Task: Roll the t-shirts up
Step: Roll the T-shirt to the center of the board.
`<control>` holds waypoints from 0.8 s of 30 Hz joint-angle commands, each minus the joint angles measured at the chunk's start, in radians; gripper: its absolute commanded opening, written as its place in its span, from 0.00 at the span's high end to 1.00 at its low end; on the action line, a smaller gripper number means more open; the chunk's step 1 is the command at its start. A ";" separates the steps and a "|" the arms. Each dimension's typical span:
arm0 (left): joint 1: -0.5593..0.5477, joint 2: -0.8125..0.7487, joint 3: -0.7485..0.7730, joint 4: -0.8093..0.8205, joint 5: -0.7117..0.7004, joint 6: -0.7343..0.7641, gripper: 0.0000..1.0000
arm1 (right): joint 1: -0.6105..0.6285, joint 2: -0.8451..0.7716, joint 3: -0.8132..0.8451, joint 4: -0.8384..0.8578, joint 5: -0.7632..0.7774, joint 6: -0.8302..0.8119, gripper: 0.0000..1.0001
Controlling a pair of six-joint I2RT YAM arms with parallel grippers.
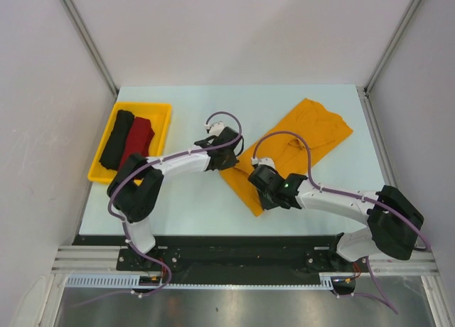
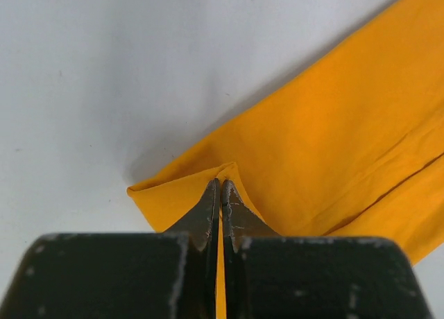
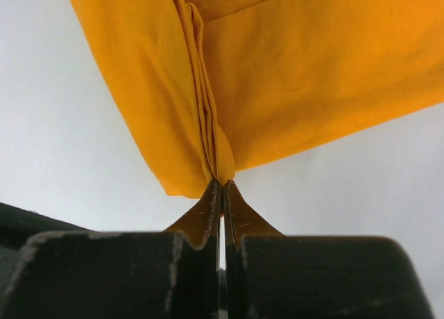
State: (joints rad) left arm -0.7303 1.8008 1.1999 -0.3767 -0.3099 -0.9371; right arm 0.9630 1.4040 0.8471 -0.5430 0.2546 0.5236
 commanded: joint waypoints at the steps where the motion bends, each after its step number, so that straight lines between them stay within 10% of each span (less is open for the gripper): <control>1: -0.006 0.021 0.050 0.019 0.000 0.009 1.00 | -0.035 -0.023 -0.019 0.041 -0.021 -0.023 1.00; 8: -0.006 0.052 0.081 0.038 0.011 0.044 0.96 | -0.078 -0.011 -0.039 0.067 -0.023 -0.047 1.00; 12: -0.004 0.016 0.072 0.061 0.017 0.110 0.58 | -0.110 -0.055 -0.039 0.049 -0.020 -0.057 0.80; 13: -0.003 -0.001 0.067 0.059 0.009 0.116 0.34 | -0.131 -0.072 -0.037 0.046 -0.020 -0.063 0.74; 16: 0.000 -0.093 0.015 0.071 0.006 0.165 0.19 | -0.161 -0.154 -0.016 -0.001 -0.025 -0.056 0.59; 21: -0.009 -0.202 -0.112 0.108 0.081 0.155 0.40 | -0.121 -0.186 -0.003 0.011 -0.067 0.002 0.67; 24: -0.021 -0.239 -0.200 0.186 0.166 0.114 0.75 | -0.031 -0.120 -0.003 0.072 -0.046 0.045 0.73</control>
State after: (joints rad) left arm -0.7326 1.6157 1.0912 -0.2794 -0.2493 -0.8013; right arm 0.8444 1.2217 0.8196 -0.5224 0.2161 0.5041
